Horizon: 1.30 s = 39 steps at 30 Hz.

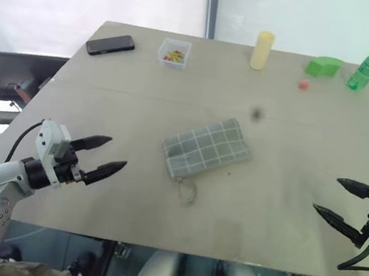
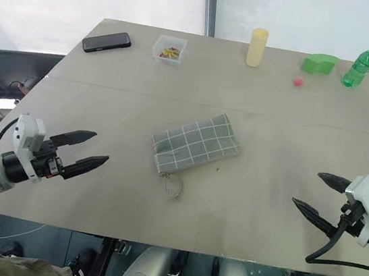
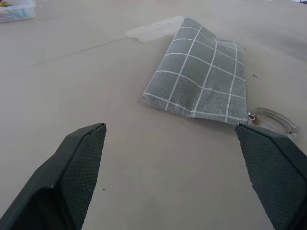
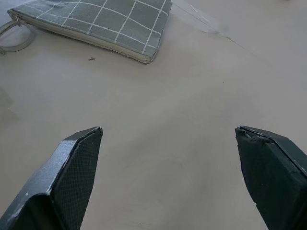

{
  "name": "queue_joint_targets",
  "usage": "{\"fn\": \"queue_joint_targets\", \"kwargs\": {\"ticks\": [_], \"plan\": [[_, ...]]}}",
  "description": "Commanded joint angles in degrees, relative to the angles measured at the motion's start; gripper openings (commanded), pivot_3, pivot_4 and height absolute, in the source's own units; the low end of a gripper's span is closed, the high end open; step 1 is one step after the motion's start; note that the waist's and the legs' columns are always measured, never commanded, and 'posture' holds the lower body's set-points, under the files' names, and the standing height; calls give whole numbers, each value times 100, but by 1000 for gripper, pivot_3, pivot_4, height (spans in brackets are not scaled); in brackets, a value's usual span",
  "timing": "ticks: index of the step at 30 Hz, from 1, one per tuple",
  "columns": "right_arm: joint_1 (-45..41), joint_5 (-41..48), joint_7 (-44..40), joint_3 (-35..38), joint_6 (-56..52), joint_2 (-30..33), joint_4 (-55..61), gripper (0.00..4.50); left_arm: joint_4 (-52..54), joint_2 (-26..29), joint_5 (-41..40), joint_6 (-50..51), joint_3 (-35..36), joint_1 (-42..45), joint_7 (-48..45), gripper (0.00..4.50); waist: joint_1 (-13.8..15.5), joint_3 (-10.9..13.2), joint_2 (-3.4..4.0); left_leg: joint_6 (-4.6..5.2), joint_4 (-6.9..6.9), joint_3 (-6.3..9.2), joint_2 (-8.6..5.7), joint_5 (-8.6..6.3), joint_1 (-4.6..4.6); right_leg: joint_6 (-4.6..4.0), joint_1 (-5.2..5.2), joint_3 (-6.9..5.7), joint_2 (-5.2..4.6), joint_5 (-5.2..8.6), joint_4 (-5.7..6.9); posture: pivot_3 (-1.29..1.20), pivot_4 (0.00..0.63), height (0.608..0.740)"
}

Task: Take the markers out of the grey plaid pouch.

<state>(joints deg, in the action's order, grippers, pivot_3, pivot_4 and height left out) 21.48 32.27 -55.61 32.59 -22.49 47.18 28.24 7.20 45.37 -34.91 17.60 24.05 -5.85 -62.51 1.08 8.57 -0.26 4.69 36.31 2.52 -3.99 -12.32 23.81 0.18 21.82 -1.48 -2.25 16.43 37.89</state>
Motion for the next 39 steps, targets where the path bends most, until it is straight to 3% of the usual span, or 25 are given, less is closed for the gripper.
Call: {"fn": "queue_joint_targets", "kwargs": {"ticks": [1, 12, 16, 23, 28, 34, 39], "plan": [[-170, 142, 64, 146, -147, 143, 139, 4500, 59, 52, 19, -39, 89, 23, 24, 4457, 0, 0, 0, 0, 0, 0, 0, 0, 0, 0, 0, 0, 0, 0, 0, 0, 150, 740], [-523, 122, 297, -277, -358, 63, 257, 4500, 4, -32, -1, 145, -33, 342, 294, 4457, 9, 5, 5, 8, 0, -26, 11, -6, -3, 4, 3, -1, -7, -3, -2, 0, 150, 740], [-594, 345, 318, -432, -488, 32, 600, 4500, 46, -58, 581, -489, -374, 366, 293, 4457, 7, 6, 6, 12, 0, -35, 11, -8, -4, 12, 3, 0, -11, -8, -2, 0, 150, 740], [-832, 478, 255, -1139, -311, -23, 1373, 4500, -1640, 31, 2720, -4977, -1223, 881, 51, 4457, 22, 6, 6, -7, -1, -48, 17, -20, -3, 7, 11, 0, -16, -10, -1, 0, 150, 740], [-1109, 547, 113, -1587, -176, -63, 1489, 4500, -3294, 19, 3884, -7320, -1800, 1900, 638, 4457, 86, 6, 2, 2, -2, -76, 18, -25, 4, 19, 32, -6, -40, -19, -3, 0, 150, 740], [-1103, 538, 37, -1848, -47, -102, 1595, 4500, -4362, -229, 4824, -8875, -2474, 2638, 1455, 4457, 126, 5, -2, 49, 3, -106, 16, -30, 5, 64, 34, -4, -57, -45, -18, 0, 150, 740], [-779, 455, 107, -1812, 111, -177, 1710, 4500, -4789, -504, 6000, -9282, -2722, 2990, 2463, 4457, 138, 0, -6, 55, 6, -109, 12, -33, 5, 76, 31, -5, -60, -52, -18, 0, 150, 740]]}}
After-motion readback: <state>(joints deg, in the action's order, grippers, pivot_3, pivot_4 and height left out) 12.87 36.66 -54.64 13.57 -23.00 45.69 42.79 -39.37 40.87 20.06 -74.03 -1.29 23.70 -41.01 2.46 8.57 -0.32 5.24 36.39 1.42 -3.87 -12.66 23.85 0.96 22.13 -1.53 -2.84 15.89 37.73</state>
